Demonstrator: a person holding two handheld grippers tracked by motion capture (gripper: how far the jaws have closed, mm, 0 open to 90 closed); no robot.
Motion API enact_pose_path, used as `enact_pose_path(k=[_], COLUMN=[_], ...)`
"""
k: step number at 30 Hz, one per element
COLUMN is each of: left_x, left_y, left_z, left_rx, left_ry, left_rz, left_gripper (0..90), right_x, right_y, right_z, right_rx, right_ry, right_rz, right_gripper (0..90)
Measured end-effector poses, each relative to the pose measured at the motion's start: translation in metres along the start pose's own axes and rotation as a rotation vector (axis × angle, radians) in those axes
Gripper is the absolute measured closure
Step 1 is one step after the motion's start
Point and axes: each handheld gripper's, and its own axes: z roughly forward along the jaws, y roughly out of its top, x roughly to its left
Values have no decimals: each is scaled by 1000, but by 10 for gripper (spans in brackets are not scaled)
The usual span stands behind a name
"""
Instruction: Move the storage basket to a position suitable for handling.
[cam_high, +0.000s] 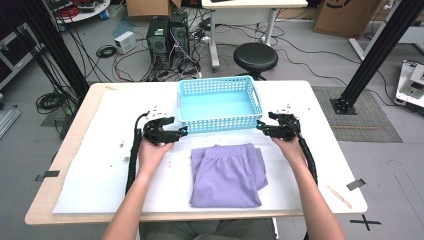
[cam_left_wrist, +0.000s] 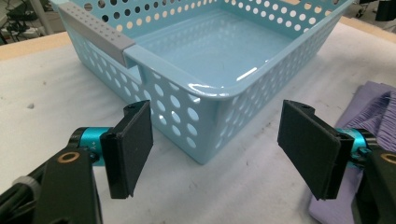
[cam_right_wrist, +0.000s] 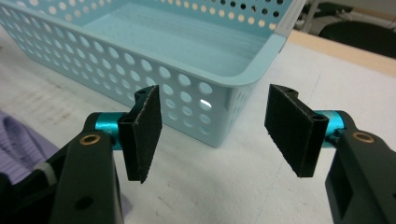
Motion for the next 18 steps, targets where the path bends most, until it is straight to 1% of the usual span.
enact_pose_path(k=[1,3,5,6,9,11,14,16,18], left_x=[1,2,4,4,5,7,8,8,9], left_y=[-1,-3,-4,-4,-6,-7,-8,-8,-6], left_z=[1,4,6,7,11,13,17,19,23], left_rx=[3,12,6,5,-1,-9,-14,-3,26], left_ry=[-2,-3,-13,-18,-18,-26,-24,-16,-26], left_rz=[1,-10,-22,-18,-19,-27,-34,-30,-32], left_gripper=[267,267,267,266,267,269,270,279,279], right_x=[-1,-2,-2,-2,-4,-5,-6,-6,-6], right_y=[0,1,1,2,1,1,3,6,10], right_z=[4,9,13,15,21,25,29,32,35], right_rx=[12,27,29,31,40,48,42,45,54], right_ry=[6,-5,1,-3,11,24,37,48,49], right_rz=[-4,-18,-22,-24,-16,-23,-16,-23,-31], right_gripper=[371,371,371,371,395,406,409,392,376])
